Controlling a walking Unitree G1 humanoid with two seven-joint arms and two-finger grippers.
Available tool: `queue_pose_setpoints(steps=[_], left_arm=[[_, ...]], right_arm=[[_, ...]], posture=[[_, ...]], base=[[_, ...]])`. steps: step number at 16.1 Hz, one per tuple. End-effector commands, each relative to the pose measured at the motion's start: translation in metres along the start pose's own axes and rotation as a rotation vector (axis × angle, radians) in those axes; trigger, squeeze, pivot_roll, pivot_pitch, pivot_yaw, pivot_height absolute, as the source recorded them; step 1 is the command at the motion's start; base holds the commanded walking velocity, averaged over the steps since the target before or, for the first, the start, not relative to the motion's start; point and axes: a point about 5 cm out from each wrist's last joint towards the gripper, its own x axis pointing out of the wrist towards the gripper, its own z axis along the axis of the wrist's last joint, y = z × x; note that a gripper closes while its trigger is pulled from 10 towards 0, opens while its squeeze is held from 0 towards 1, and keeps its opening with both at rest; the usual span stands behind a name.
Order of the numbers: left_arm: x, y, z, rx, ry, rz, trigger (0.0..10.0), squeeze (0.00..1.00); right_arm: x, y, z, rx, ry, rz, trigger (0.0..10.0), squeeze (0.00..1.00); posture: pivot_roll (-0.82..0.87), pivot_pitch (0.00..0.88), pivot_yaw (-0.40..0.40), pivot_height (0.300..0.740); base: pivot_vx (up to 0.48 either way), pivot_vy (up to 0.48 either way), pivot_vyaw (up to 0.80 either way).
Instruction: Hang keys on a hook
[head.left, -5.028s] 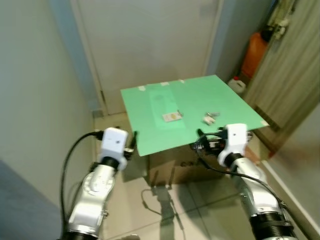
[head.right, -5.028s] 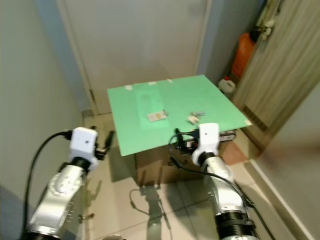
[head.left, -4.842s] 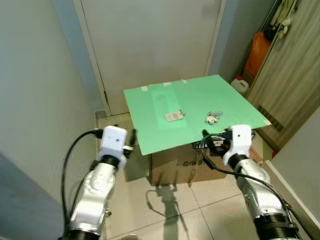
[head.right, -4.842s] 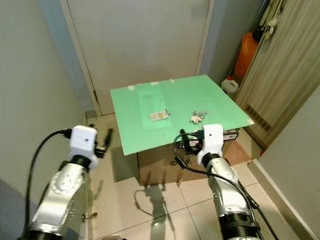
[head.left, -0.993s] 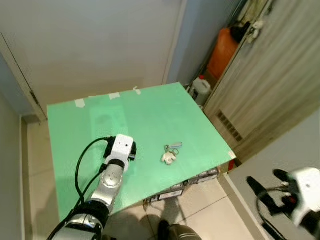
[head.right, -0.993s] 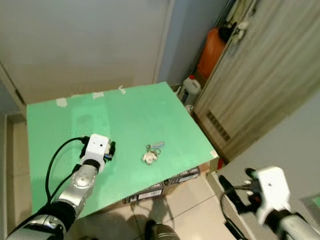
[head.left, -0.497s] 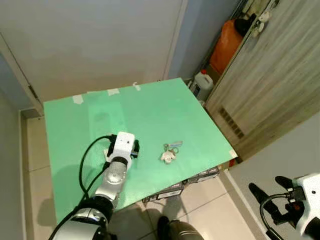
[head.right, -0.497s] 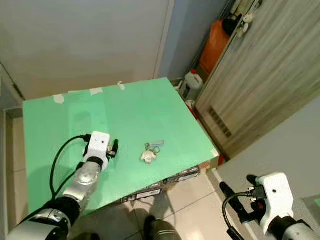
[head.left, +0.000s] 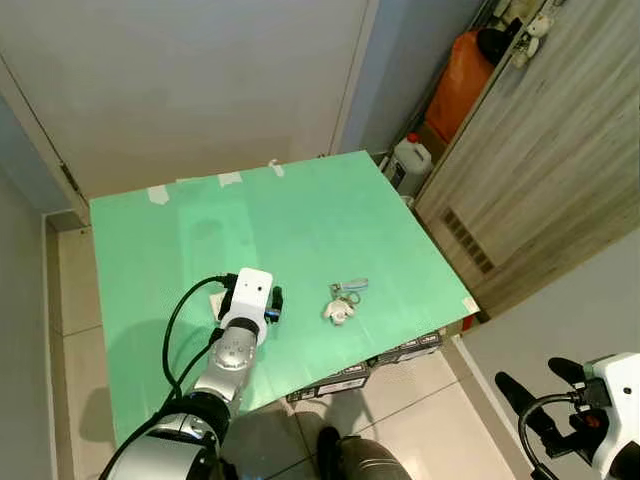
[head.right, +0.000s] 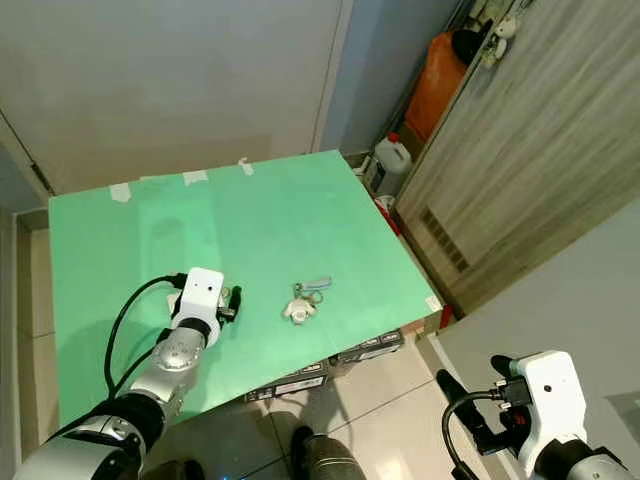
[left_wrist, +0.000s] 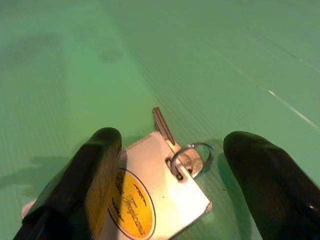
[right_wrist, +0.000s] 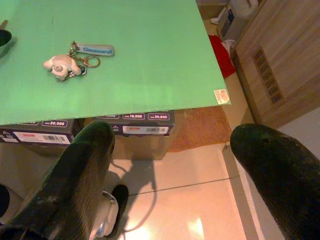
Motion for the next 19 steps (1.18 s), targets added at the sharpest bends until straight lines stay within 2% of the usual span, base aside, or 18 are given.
queue_pose_setpoints(steps=[1, 3, 4, 6, 11, 14, 18, 19], left_arm=[[0.0, -0.005, -0.003, 0.008, 0.032, -0.04, 10.0, 0.0], [0.0, -0.001, -0.007, 0.002, 0.064, -0.062, 7.5, 0.0], [0.0, 0.0, -0.009, -0.007, 0.077, -0.068, 0.0, 0.0], [0.0, 0.004, -0.013, -0.031, 0.116, -0.082, 0.0, 0.0], [-0.001, 0.004, -0.016, -0.012, 0.14, -0.12, 0.0, 0.0], [0.0, -0.003, -0.011, 0.046, 0.111, -0.164, 0.0, 0.0], [0.0, -0.01, -0.004, -0.086, 0.062, -0.19, 0.0, 0.0], [0.0, -0.012, -0.003, -0.091, 0.049, -0.204, 0.0, 0.0]], right_arm=[[-0.004, -0.003, 0.001, -0.002, 0.009, -0.028, 10.0, 0.0], [-0.002, -0.002, 0.001, 0.002, 0.009, -0.025, 10.0, 0.0], [-0.002, -0.001, 0.001, 0.002, 0.01, -0.023, 10.0, 0.0], [-0.001, -0.001, 0.0, 0.003, 0.01, -0.021, 10.0, 0.0], [-0.002, -0.001, 0.0, 0.0, 0.019, -0.025, 10.0, 0.0], [-0.002, -0.002, -0.002, 0.0, 0.024, -0.029, 10.0, 0.0], [0.001, -0.001, -0.002, 0.003, 0.02, -0.029, 10.0, 0.0], [0.002, -0.001, -0.002, 0.004, 0.019, -0.026, 10.0, 0.0]], posture=[[-0.38, 0.192, -0.142, 0.74], [-0.38, 0.192, -0.141, 0.74], [-0.38, 0.193, -0.142, 0.74], [-0.38, 0.189, -0.14, 0.74], [-0.38, 0.181, -0.14, 0.74], [-0.37, 0.18, -0.137, 0.74], [-0.37, 0.178, -0.132, 0.74], [-0.36, 0.178, -0.133, 0.74]], base=[[0.0, 0.0, 0.0], [0.0, 0.0, 0.0], [0.0, 0.0, 0.0], [0.0, 0.0, 0.0], [0.0, 0.0, 0.0], [0.0, 0.0, 0.0], [0.0, 0.0, 0.0], [0.0, 0.0, 0.0]])
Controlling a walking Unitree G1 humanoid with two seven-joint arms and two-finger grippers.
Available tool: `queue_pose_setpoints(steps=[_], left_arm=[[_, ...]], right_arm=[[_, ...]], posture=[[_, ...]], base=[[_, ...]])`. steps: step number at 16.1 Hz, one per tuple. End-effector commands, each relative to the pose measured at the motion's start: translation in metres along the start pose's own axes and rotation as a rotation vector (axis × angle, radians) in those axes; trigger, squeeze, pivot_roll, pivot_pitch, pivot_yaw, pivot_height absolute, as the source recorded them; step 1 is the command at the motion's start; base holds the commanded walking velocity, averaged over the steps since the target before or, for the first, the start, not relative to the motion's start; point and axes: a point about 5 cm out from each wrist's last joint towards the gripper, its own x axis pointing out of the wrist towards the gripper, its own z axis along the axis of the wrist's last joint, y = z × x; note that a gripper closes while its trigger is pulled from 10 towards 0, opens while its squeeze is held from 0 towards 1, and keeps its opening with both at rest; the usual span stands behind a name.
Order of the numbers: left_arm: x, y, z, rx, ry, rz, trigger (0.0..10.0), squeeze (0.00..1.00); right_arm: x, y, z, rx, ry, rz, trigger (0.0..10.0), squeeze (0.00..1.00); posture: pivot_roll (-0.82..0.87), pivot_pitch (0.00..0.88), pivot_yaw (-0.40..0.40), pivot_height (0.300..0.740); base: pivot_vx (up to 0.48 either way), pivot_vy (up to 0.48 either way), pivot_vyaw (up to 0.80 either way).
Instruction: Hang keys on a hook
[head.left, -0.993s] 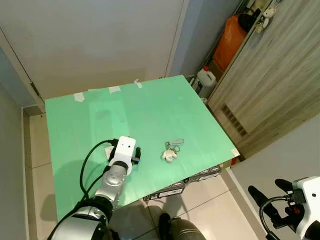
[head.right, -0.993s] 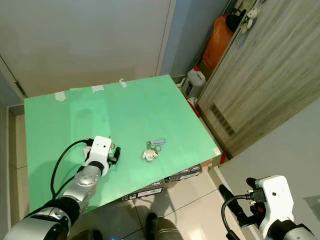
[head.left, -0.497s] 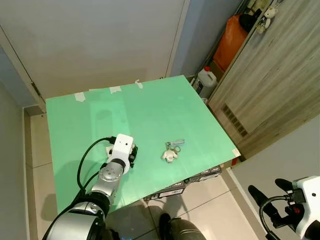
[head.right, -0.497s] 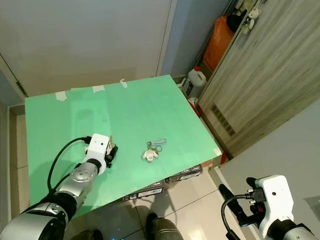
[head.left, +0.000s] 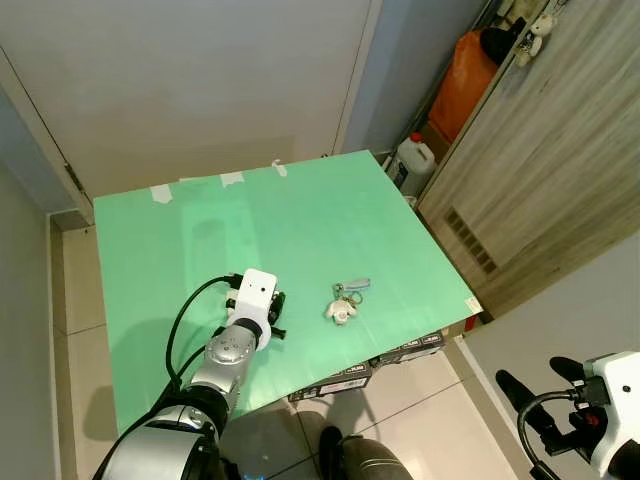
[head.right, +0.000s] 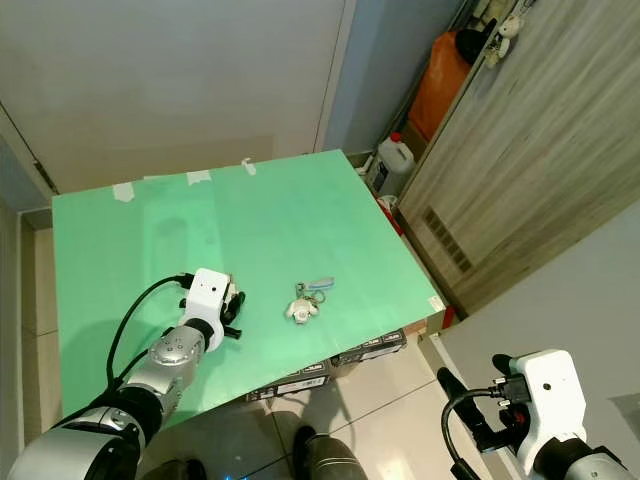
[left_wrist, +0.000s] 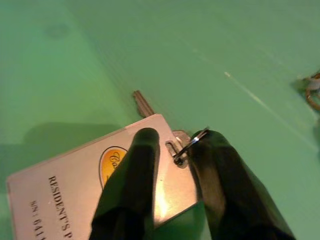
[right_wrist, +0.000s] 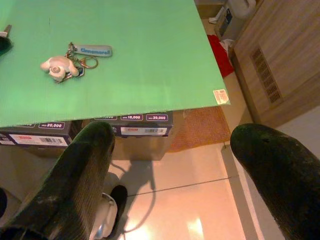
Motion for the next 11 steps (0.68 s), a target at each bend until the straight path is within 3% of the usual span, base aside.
queue_pose_setpoints(steps=[1, 6, 11], left_arm=[[-0.001, -0.011, -0.003, -0.01, -0.003, -0.048, 0.0, 0.0], [-0.002, -0.015, 0.0, -0.021, -0.053, -0.1, 0.0, 0.0], [-0.005, -0.01, 0.028, -0.056, -0.267, -0.083, 0.0, 0.0]], right_arm=[[0.001, 0.0, -0.003, 0.003, 0.02, -0.007, 10.0, 0.0], [0.008, 0.0, -0.004, 0.006, 0.019, 0.0, 10.0, 0.0], [0.046, 0.008, -0.001, 0.039, -0.049, 0.028, 10.0, 0.0]], posture=[[-0.36, 0.177, -0.134, 0.74], [-0.34, 0.165, -0.136, 0.74], [-0.24, 0.095, -0.094, 0.74]], base=[[0.0, 0.0, 0.0], [0.0, 0.0, 0.0], [0.0, 0.0, 0.0]])
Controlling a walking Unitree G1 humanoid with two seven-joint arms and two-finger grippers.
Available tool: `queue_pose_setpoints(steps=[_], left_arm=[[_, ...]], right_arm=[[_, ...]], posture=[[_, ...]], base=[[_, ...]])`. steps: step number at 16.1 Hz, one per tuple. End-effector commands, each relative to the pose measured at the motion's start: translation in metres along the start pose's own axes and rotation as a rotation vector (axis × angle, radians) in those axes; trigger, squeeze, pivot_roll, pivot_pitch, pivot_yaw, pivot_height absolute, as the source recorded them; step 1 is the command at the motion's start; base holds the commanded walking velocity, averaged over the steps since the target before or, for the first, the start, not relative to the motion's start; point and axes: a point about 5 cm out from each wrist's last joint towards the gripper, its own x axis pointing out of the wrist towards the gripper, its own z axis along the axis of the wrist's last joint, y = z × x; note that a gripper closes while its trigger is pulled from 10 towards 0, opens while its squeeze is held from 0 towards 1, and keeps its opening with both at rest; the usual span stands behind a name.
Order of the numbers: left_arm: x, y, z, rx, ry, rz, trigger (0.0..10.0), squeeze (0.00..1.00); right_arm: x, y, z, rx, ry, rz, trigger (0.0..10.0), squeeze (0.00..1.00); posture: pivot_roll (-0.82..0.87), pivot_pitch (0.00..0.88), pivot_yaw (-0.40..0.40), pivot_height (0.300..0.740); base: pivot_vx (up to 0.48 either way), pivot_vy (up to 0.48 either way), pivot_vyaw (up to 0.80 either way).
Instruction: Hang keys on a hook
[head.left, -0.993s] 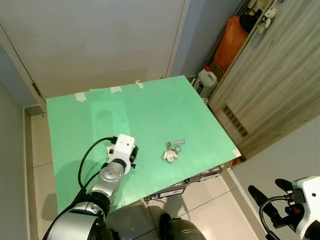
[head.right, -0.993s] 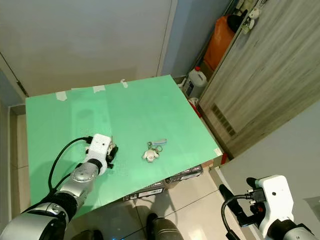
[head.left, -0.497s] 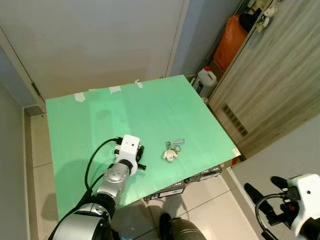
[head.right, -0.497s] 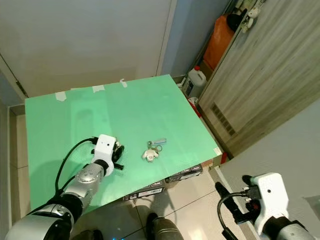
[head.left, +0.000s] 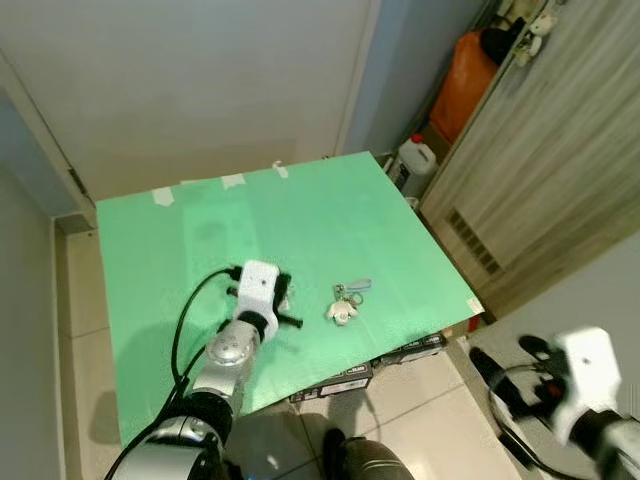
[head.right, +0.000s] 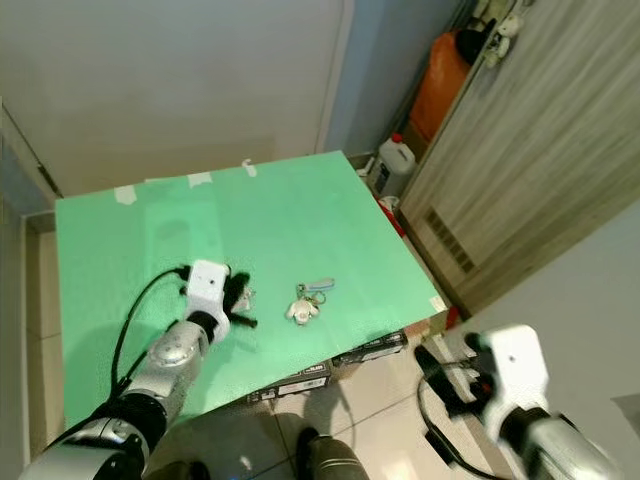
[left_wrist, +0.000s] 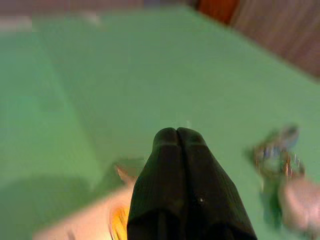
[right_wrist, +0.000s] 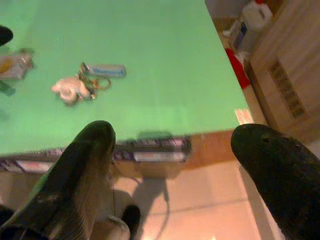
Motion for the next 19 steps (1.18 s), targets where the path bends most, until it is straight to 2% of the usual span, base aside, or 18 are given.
queue_pose_setpoints(steps=[1, 4, 5, 6, 7, 9, 10, 11, 12, 13, 14, 15, 16, 19], left_arm=[[0.0, -0.005, 0.003, 0.004, -0.032, -0.023, 0.0, 0.0], [-0.003, 0.0, 0.007, 0.062, -0.034, -0.006, 0.0, 0.0], [-0.003, 0.005, 0.007, 0.09, -0.024, 0.011, 0.0, 0.0], [-0.003, 0.012, 0.009, 0.126, -0.016, 0.053, 9.3, 0.0], [-0.004, 0.019, 0.018, 0.201, -0.058, 0.078, 10.0, 0.0], [-0.009, 0.026, 0.031, 0.199, -0.124, 0.132, 10.0, 0.0], [-0.019, 0.034, 0.041, 0.182, -0.181, 0.181, 10.0, 0.0], [-0.038, 0.042, 0.053, 0.182, -0.251, 0.258, 10.0, 0.0], [-0.049, 0.046, 0.059, 0.181, -0.282, 0.3, 10.0, 0.0], [-0.065, 0.05, 0.078, 0.216, -0.398, 0.392, 10.0, 0.0], [-0.07, 0.052, 0.089, 0.232, -0.46, 0.425, 10.0, 0.0], [-0.071, 0.049, 0.099, 0.262, -0.484, 0.433, 10.0, 0.0], [-0.068, 0.051, 0.1, 0.242, -0.474, 0.443, 10.0, 0.0], [-0.057, 0.048, 0.097, 0.247, -0.412, 0.389, 10.0, 0.0]], right_arm=[[0.003, 0.0, -0.006, 0.001, 0.016, -0.009, 10.0, 0.0], [0.028, 0.01, -0.003, 0.026, -0.038, 0.017, 10.0, 0.0], [0.044, 0.015, 0.001, 0.039, -0.07, 0.023, 10.0, 0.0], [0.057, 0.02, 0.005, 0.05, -0.095, 0.032, 10.0, 0.0], [0.074, 0.027, 0.009, 0.063, -0.122, 0.05, 10.0, 0.0], [0.093, 0.036, 0.013, 0.066, -0.139, 0.08, 10.0, 0.0], [0.108, 0.041, 0.021, 0.069, -0.171, 0.096, 10.0, 0.0], [0.121, 0.042, 0.031, 0.08, -0.212, 0.096, 10.0, 0.0], [0.126, 0.043, 0.037, 0.088, -0.238, 0.093, 10.0, 0.0], [0.131, 0.045, 0.05, 0.074, -0.341, 0.086, 10.0, 0.0], [0.132, 0.046, 0.055, 0.059, -0.376, 0.085, 10.0, 0.0], [0.134, 0.047, 0.059, 0.048, -0.42, 0.055, 10.0, 0.0], [0.138, 0.043, 0.06, 0.099, -0.44, 0.014, 10.0, 0.0], [0.144, 0.037, 0.061, 0.111, -0.448, -0.021, 10.0, 0.0]], posture=[[-0.22, 0.083, -0.085, 0.74], [-0.15, 0.031, -0.051, 0.74], [-0.12, 0.0, -0.033, 0.74], [-0.1, 0.0, -0.023, 0.74], [-0.06, 0.0, -0.013, 0.74], [-0.01, 0.0, -0.005, 0.74], [0.04, 0.0, 0.003, 0.74], [0.06, 0.0, 0.001, 0.74], [0.08, 0.0, -0.001, 0.74], [0.1, 0.0, -0.007, 0.74], [0.11, 0.0, -0.007, 0.74], [0.13, 0.0, -0.012, 0.74], [0.14, 0.0, -0.02, 0.74], [0.11, 0.0, 0.012, 0.74]], base=[[0.0, 0.0, 0.0], [0.0, 0.0, 0.0], [0.0, 0.0, 0.0], [0.0, 0.0, 0.0], [0.0, 0.0, 0.0], [0.0, 0.0, 0.0], [0.0, 0.0, 0.0], [0.0, 0.0, 0.0], [0.0, 0.0, 0.0], [0.0, 0.0, 0.0], [0.0, 0.0, 0.0], [0.0, 0.0, 0.0], [0.0, 0.0, 0.0], [0.0, 0.0, 0.0]])
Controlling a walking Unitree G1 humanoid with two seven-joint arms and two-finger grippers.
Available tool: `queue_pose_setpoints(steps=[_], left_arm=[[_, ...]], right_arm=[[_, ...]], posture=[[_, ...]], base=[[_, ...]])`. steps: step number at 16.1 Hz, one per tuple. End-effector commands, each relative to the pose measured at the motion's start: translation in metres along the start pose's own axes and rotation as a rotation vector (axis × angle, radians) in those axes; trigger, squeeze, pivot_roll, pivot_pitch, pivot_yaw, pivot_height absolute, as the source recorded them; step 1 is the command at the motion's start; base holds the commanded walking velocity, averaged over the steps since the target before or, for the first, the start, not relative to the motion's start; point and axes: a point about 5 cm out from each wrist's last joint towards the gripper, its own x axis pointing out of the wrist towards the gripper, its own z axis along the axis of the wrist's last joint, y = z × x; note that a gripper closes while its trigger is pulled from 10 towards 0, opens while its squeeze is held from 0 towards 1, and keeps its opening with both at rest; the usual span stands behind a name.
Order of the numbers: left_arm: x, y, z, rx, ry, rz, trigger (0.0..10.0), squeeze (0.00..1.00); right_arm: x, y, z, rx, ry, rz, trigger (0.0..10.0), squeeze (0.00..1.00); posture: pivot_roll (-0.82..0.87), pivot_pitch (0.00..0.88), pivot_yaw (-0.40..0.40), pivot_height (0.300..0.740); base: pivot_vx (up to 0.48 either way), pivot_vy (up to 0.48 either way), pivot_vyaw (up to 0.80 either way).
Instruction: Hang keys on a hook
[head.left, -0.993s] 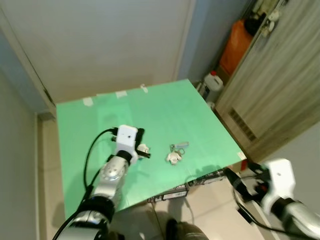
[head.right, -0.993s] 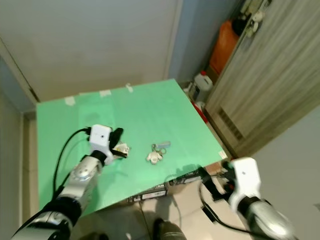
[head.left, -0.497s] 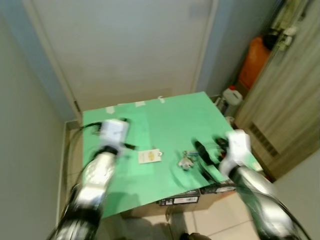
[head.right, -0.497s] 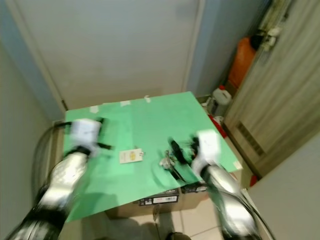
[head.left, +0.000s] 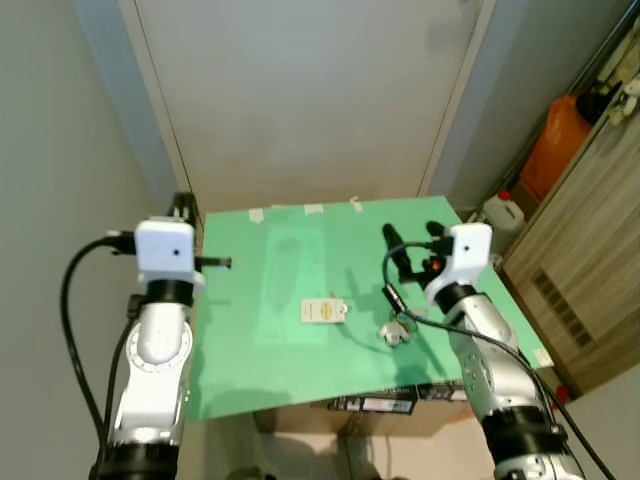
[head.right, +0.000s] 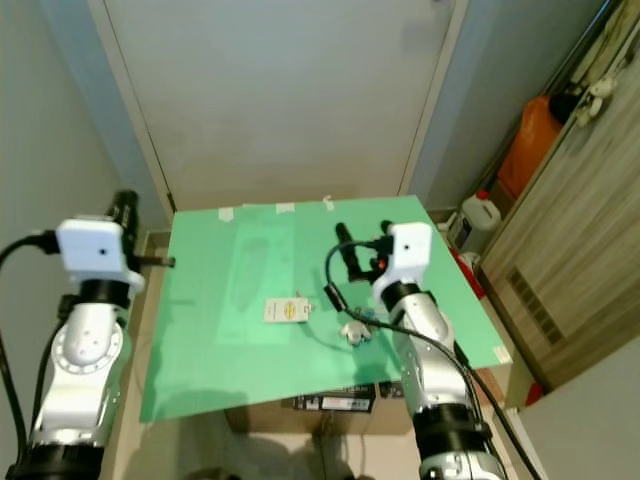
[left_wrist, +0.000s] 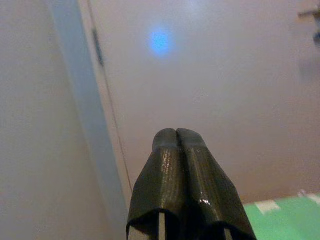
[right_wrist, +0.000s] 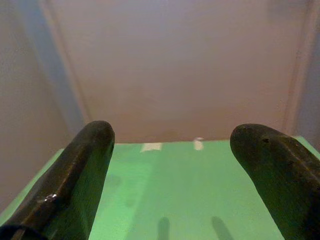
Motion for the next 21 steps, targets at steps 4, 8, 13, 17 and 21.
queue_pose_setpoints(steps=[4, 8, 13, 17, 21], left_arm=[[0.002, -0.037, -0.006, -0.061, 0.108, -0.168, 10.0, 0.0], [0.0, -0.049, -0.005, -0.109, 0.116, -0.175, 10.0, 0.0], [-0.004, -0.056, -0.014, -0.071, 0.19, -0.21, 10.0, 0.91], [-0.008, -0.06, -0.015, -0.061, 0.201, -0.252, 10.0, 1.0], [-0.008, -0.065, -0.018, -0.064, 0.225, -0.275, 10.0, 1.0]], right_arm=[[0.009, -0.011, 0.008, -0.061, -0.018, -0.047, 10.0, 0.0], [0.011, -0.01, 0.008, -0.076, 0.001, -0.015, 10.0, 0.0], [0.008, -0.004, -0.003, -0.082, 0.047, 0.019, 10.0, 0.0], [0.008, 0.0, -0.007, -0.075, 0.059, 0.032, 10.0, 0.0], [0.005, 0.0, -0.009, -0.073, 0.067, 0.033, 10.0, 0.0]], posture=[[0.04, 0.0, 0.037, 0.74], [0.03, 0.0, 0.015, 0.74], [0.04, 0.0, -0.002, 0.74], [0.05, 0.0, 0.002, 0.74], [0.05, 0.0, 0.004, 0.74]], base=[[0.0, 0.0, 0.0], [0.189, -0.145, 0.0], [0.208, -0.196, 0.0], [0.0, 0.0, 0.0], [0.0, 0.0, 0.0]])
